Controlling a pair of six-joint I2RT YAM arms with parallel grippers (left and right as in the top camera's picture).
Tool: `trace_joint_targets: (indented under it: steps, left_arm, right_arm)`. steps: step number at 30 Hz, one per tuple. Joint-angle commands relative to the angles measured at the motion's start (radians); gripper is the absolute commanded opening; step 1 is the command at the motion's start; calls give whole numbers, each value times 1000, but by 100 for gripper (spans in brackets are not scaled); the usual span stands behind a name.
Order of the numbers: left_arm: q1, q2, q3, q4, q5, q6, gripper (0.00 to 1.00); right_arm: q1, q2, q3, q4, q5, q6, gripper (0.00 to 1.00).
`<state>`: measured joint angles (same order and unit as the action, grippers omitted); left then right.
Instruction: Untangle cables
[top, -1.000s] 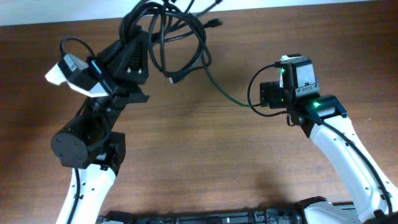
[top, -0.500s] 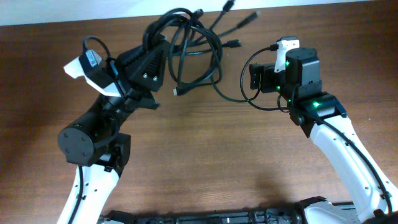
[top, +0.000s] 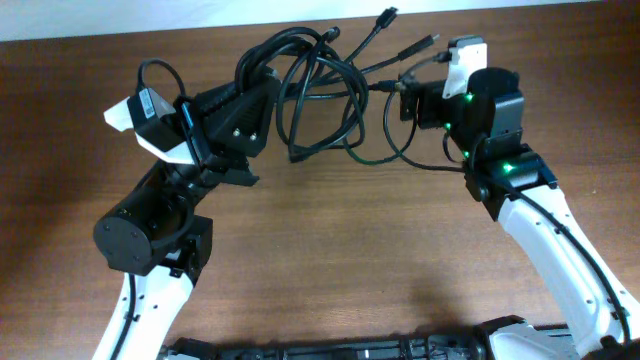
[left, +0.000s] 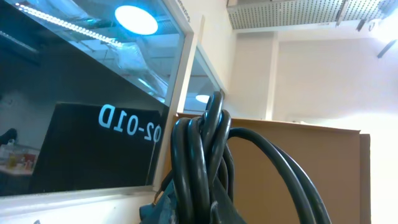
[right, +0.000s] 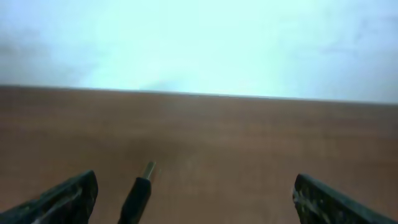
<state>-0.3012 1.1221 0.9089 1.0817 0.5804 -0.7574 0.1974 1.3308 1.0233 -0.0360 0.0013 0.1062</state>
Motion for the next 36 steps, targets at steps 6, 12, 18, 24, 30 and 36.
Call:
trace_joint_targets:
  steps: [6, 12, 18, 24, 30, 36]
  left_arm:
    - [-6, -9, 14, -5, 9, -16, 0]
    - [-6, -9, 14, -24, 29, -16, 0]
    - [-6, -9, 14, -24, 31, -16, 0]
    - [-6, -9, 14, -29, 45, -16, 0]
    - [-6, -9, 14, -28, 71, -16, 0]
    - [-6, -9, 14, -58, 107, -16, 0]
  right_arm:
    - [9, 1, 3, 126, -32, 53, 99]
    - [-5, 1, 3, 159, -81, 178, 99]
    - [-8, 1, 3, 150, -33, 182, 99]
    - [-8, 1, 3, 271, -31, -2, 99]
    - [-8, 1, 3, 564, -31, -3, 99]
    - [-8, 1, 3, 504, -30, -116, 99]
